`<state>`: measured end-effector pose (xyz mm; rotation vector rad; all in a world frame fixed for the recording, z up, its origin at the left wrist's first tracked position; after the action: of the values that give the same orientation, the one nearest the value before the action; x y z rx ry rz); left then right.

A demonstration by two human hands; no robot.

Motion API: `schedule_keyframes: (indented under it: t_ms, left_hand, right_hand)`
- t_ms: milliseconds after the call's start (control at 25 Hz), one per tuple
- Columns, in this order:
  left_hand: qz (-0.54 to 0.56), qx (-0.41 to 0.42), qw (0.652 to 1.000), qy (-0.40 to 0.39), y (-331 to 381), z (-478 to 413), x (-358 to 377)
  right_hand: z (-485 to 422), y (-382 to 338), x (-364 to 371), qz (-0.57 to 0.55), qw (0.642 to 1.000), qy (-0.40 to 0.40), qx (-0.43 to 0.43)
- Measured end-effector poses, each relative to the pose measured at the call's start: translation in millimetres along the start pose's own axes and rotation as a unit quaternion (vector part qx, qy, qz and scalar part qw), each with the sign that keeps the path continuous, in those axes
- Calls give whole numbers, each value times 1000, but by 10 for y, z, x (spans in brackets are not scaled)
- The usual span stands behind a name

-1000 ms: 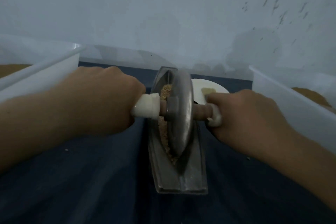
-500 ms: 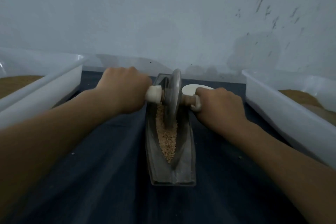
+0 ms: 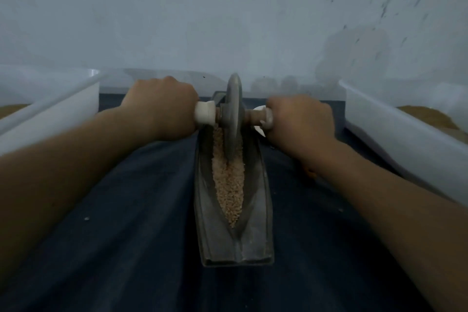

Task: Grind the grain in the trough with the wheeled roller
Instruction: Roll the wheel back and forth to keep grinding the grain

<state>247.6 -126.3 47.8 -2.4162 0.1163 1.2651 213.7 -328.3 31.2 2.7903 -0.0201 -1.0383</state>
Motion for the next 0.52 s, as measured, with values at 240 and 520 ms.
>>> schedule_keyframes:
  t_ms: [240, 520]
  left_hand:
    - [8, 30, 1000, 1, 78, 222, -176]
    - [-35, 38, 997, 64, -87, 633, -227]
  right_hand:
    - [286, -27, -343, -27, 999, 39, -18]
    - [363, -74, -592, -26, 996, 29, -78]
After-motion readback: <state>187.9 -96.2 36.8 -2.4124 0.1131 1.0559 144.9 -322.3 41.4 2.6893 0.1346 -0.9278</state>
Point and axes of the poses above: each hand's wrist, its own z-axis away from the middle knuckle, its own x-axis out of the palm, y = z × x, the point moved 7 cm from there along -z, towards the middle knuckle, and after that the axes turned 13 degrees about y, right-handed, at the moved point
